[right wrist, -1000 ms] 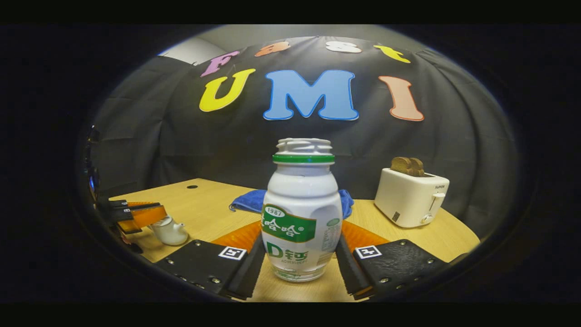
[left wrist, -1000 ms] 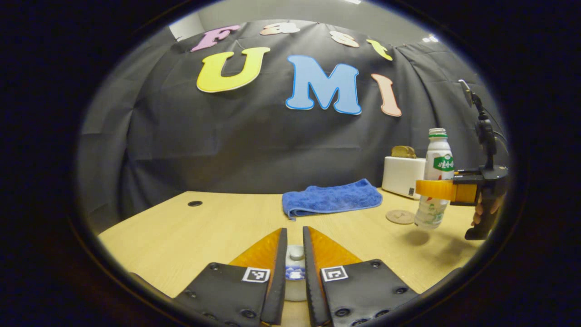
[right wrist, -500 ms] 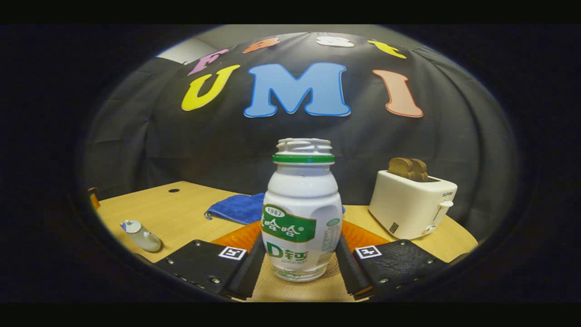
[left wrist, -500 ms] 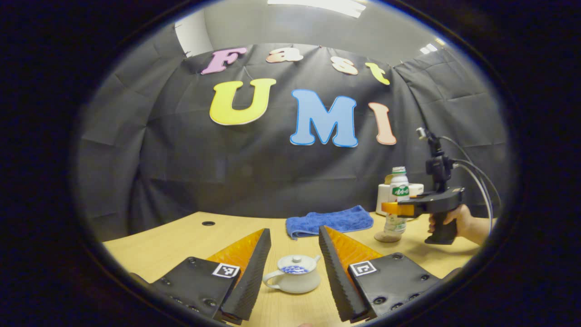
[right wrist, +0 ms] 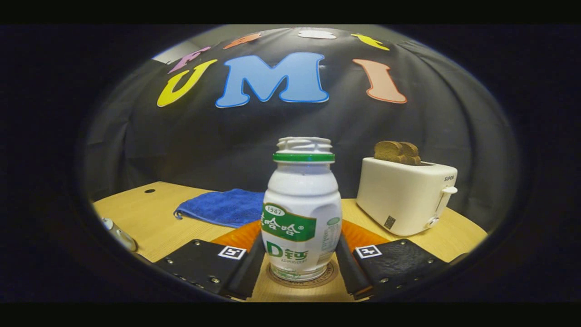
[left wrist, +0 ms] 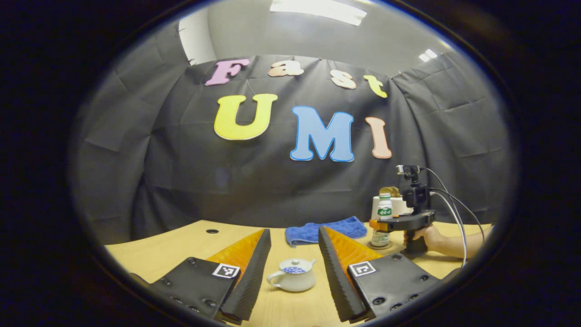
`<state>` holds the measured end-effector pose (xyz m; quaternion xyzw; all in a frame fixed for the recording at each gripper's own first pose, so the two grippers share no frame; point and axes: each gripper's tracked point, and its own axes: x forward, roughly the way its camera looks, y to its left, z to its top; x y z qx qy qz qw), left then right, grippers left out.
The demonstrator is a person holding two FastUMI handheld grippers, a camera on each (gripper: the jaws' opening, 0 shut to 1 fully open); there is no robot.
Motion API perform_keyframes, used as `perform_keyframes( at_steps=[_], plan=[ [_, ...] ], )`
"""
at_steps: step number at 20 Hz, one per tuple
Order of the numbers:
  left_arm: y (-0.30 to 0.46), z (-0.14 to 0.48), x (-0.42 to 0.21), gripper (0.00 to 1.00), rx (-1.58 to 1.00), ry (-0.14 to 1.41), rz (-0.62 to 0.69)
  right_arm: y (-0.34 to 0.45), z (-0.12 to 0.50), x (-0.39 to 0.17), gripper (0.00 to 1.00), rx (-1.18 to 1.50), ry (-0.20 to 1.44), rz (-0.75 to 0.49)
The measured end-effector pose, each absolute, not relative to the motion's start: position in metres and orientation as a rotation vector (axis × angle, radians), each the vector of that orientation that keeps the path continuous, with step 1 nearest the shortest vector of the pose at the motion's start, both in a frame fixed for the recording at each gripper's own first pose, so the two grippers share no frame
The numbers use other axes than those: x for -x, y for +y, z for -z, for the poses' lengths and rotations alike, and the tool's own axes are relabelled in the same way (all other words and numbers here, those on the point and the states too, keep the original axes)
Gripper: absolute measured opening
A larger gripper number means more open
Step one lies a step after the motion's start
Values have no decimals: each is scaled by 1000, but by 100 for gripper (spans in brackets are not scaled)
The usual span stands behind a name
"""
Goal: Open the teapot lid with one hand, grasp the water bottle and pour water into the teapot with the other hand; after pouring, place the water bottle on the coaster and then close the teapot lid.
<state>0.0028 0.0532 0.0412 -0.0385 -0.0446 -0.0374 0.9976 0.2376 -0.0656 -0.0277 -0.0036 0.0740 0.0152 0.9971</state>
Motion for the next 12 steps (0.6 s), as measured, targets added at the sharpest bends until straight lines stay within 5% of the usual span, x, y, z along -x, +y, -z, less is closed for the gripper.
perform_keyframes(
  at_steps=[5, 7, 8, 12],
  plan=[
    [49, -37, -6, 78, 87, -73, 82, -64, 32, -235, 74, 45, 135, -22],
    [45, -39, -4, 78, 75, -75, 86, -68, 38, -235, 81, 58, 151, -3],
    [43, -40, -3, 78, 70, -77, 87, -68, 34, -234, 95, 51, 135, 3],
    [34, -41, 3, 79, 63, -69, 108, -70, 22, -216, 95, 56, 105, 23]
  ],
)
